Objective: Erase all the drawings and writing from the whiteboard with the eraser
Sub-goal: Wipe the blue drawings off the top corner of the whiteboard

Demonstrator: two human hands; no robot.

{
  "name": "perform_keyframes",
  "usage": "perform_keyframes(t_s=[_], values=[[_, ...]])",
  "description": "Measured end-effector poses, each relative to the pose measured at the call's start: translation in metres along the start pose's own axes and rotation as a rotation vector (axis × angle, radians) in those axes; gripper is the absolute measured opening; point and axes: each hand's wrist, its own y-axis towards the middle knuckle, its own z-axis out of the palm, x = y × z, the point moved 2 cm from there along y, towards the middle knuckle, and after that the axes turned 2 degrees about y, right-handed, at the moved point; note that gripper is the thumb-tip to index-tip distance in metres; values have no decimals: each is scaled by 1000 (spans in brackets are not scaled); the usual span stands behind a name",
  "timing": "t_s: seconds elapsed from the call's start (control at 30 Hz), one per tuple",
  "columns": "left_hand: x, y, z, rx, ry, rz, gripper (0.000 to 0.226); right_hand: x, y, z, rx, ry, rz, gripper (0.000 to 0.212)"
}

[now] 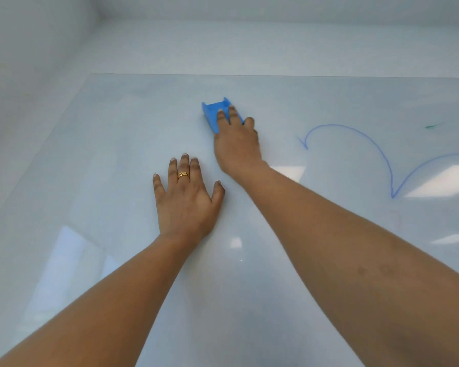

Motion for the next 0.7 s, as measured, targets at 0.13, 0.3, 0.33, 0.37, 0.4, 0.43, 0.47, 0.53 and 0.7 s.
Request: perform_keyframes(t_s=[0.13,0.3,0.33,0.37,0.4,0.43,0.47,0.53,0.7], values=[[-2,0,1,-4,24,1,68,4,-14,0,-5,-1,-136,52],[-7,0,-1,-41,71,75,69,-33,-16,-9,1,-7,-85,52],[-10,-1,-2,-57,81,120,74,-42,-16,-11,3,-10,-55,52],[-13,-2,-2,-64,88,164,79,-52,-17,-14,2,-12,-28,52],[-15,-2,-2,-65,90,199,83,-61,-18,-16,-3,-15,-5,52],[-17,-2,-2,-62,88,216,83,-70,-20,-19,-8,-16,16,52],[-18,-2,-2,-57,81,214,81,-79,-21,-21,-11,-15,38,52],[-19,-3,-1,-30,58,175,71,-96,-24,-25,-10,4,83,51],[-20,-7,2,-13,52,159,80,-138,-36,-37,-21,39,198,51]])
